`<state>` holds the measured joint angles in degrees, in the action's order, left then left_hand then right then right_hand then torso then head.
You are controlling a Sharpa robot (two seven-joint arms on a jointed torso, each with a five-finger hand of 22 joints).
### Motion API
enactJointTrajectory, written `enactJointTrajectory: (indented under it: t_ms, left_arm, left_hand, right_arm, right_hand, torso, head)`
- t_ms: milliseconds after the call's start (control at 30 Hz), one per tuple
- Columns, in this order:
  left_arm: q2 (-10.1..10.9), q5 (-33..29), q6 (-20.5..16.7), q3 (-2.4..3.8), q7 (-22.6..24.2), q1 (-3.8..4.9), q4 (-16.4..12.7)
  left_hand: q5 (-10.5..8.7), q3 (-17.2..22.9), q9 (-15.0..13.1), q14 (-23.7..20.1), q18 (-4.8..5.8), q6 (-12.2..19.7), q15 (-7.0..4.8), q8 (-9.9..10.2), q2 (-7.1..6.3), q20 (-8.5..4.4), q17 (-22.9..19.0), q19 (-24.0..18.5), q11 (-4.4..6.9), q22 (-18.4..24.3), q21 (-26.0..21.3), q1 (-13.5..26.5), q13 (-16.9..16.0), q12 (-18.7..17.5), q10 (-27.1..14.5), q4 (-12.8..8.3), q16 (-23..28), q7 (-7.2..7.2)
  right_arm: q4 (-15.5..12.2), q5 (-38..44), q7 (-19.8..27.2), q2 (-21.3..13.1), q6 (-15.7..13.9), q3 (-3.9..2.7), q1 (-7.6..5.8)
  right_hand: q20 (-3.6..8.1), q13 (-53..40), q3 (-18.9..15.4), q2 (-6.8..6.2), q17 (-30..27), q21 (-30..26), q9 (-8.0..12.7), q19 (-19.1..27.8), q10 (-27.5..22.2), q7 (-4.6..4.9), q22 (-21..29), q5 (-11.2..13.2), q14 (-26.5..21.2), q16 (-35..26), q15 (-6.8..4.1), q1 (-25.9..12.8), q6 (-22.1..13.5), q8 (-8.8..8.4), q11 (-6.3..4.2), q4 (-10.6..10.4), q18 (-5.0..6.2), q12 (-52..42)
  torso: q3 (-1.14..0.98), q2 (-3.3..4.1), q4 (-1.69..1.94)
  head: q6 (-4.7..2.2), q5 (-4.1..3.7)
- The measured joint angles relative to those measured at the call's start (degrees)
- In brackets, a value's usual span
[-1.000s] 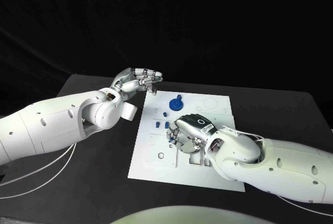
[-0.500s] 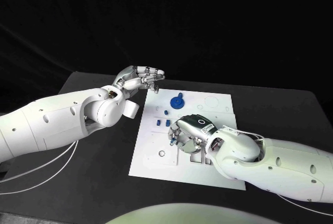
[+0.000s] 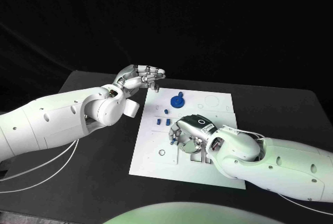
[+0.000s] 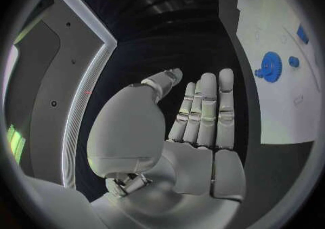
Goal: Assemble the parts on the task board
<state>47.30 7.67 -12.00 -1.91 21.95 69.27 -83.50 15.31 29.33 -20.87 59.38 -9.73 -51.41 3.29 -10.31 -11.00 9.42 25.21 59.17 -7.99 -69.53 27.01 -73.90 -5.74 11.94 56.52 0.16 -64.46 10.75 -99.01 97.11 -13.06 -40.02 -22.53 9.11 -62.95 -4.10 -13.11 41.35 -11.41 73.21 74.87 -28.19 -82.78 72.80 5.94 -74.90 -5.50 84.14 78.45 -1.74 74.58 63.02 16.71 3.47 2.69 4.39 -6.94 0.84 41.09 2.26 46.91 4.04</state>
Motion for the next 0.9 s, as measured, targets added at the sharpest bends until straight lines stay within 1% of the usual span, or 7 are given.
enactJointTrajectory:
  t_ms: [133, 200, 467, 733, 900]
  left_arm:
    - [-0.02, 0.00, 0.01, 0.00, -0.02, 0.00, 0.02]
    - [-0.02, 0.00, 0.02, 0.00, -0.03, 0.00, 0.02]
    - [0.00, 0.00, 0.05, 0.00, -0.07, 0.00, 0.03]
    - [0.00, 0.00, 0.07, 0.00, -0.13, 0.00, 0.01]
    - [0.05, 0.00, 0.09, 0.00, -0.18, 0.00, -0.02]
  left_hand:
    - [0.00, -0.02, 0.00, 0.00, 0.00, 0.00, 0.00, 0.00, 0.00, 0.00, -0.01, 0.00, 0.02, 0.04, 0.00, 0.00, 0.01, 0.00, -0.02, -0.02, 0.00, 0.00]
    - [0.00, -0.17, 0.00, 0.00, 0.00, 0.00, 0.00, 0.00, 0.00, 0.00, -0.10, 0.00, 0.21, 0.15, 0.00, 0.00, 0.04, 0.00, -0.21, -0.16, 0.00, 0.00]
    - [0.00, -0.16, 0.04, 0.00, 0.00, 0.00, 0.00, 0.00, 0.00, 0.00, -0.11, 0.00, 0.21, 0.16, 0.00, 0.00, 0.05, 0.00, -0.21, -0.16, -0.01, 0.00]
    - [0.00, -0.16, 0.04, 0.00, 0.00, 0.00, 0.00, 0.00, 0.00, 0.00, -0.11, 0.00, 0.21, 0.16, 0.00, 0.00, 0.05, 0.00, -0.21, -0.16, -0.02, 0.00]
    - [0.00, -0.16, 0.04, 0.00, 0.00, 0.00, 0.00, 0.00, 0.00, 0.00, -0.10, 0.00, 0.21, 0.16, 0.00, 0.00, 0.05, 0.00, -0.21, -0.16, -0.02, 0.00]
  right_arm:
    - [0.00, 0.01, 0.01, 0.03, 0.22, 0.01, 0.02]
    - [0.00, 0.01, 0.01, 0.05, 0.30, 0.02, 0.02]
    - [0.55, 0.25, -0.20, 0.62, 0.82, 0.07, 0.06]
    - [0.92, 1.28, -1.13, 1.56, 1.22, 0.05, 0.36]
    - [0.88, 1.84, -1.64, 1.84, 1.69, 0.14, 0.60]
  right_hand:
    - [0.00, 0.00, 0.00, 0.00, 0.00, 0.00, 0.04, 0.00, 0.00, 0.00, 0.00, 0.07, 0.00, 0.00, 0.00, 0.00, 0.00, 0.14, 0.00, 0.00, 0.00, 0.03]
    - [0.00, 0.00, -0.01, 0.00, 0.00, 0.00, 0.05, 0.00, 0.00, 0.00, -0.02, 0.08, 0.00, 0.00, 0.00, 0.00, 0.00, 0.17, 0.00, 0.00, 0.00, 0.03]
    - [0.00, -0.08, -0.01, -0.16, 0.00, 0.00, -0.08, 0.00, 0.01, 0.05, -0.04, 0.20, 0.00, 0.00, 0.00, -0.16, -0.11, 0.35, 0.01, 0.00, 0.00, 0.14]
    - [0.00, -0.15, -0.01, -0.16, -0.10, 0.00, -0.08, 0.00, 0.29, -0.01, -0.04, 0.22, 0.01, 0.00, 0.01, -0.16, -0.19, 0.33, -0.09, 0.01, 0.00, 0.14]
    - [0.00, -0.08, -0.01, -0.16, -0.21, 0.00, -0.18, 0.00, 0.30, -0.07, -0.04, 0.22, 0.01, 0.00, 0.01, -0.16, -0.25, 0.33, -0.09, 0.01, 0.00, 0.20]
  torso:
    - [-0.01, -0.01, 0.03]
    - [0.00, -0.02, 0.03]
    - [0.03, -0.04, 0.02]
    - [0.01, -0.04, 0.02]
    - [-0.01, -0.01, 0.00]
  head:
    - [0.04, 0.00]
    - [0.06, 0.01]
    - [0.17, 0.05]
    - [0.18, -0.07]
    - [0.25, -0.07]
